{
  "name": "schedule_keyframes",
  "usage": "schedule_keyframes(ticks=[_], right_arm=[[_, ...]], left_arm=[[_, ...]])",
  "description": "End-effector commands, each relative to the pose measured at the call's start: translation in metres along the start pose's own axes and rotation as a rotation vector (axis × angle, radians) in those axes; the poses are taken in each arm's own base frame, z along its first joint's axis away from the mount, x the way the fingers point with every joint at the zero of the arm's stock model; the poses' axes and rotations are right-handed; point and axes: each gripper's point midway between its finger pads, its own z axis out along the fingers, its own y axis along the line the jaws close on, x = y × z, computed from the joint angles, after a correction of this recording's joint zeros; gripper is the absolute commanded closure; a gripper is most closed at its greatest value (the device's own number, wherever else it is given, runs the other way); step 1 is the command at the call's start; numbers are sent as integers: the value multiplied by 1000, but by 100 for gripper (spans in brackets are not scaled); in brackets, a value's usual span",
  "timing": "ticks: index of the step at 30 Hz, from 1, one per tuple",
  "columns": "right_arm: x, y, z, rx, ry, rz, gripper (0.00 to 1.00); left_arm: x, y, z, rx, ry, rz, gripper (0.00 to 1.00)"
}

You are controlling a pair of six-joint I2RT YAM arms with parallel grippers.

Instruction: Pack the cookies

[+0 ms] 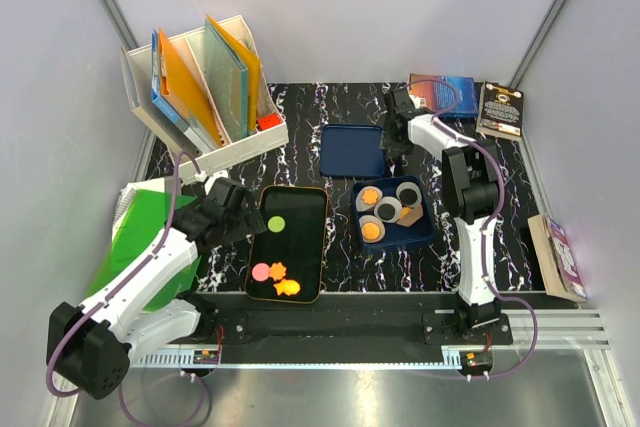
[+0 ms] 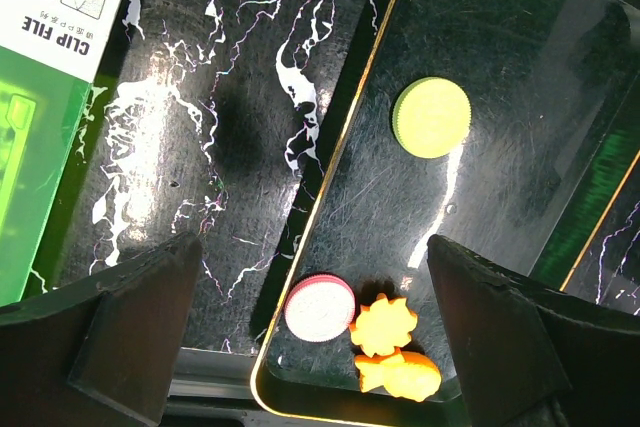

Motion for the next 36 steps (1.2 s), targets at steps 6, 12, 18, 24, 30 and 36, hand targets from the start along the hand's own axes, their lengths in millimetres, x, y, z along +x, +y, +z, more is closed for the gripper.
schedule_keyframes(ticks=[6,12,18,24,30,36], right_arm=[[-21,3,-25,23,-103,37,46],[-38,13,-53,-20,-193,44,46],[-40,49,-64,-102,-205,-8,46],[-14,56,-39,-98,-119,-37,47],[0,47,-24,-58,-89,-47,48],[5,47,-17,-54,-69,-61,49]], left_arm=[[-3,-5,-2,36,-27,1,1],[-2,-6,-1,32,-17,6,1],[-2,-5,-1,32,-17,6,1],[-3,-6,-3,40,-29,1,1],[-3,-6,-3,39,-30,3,1],[-3,-6,-4,39,-32,1,1]])
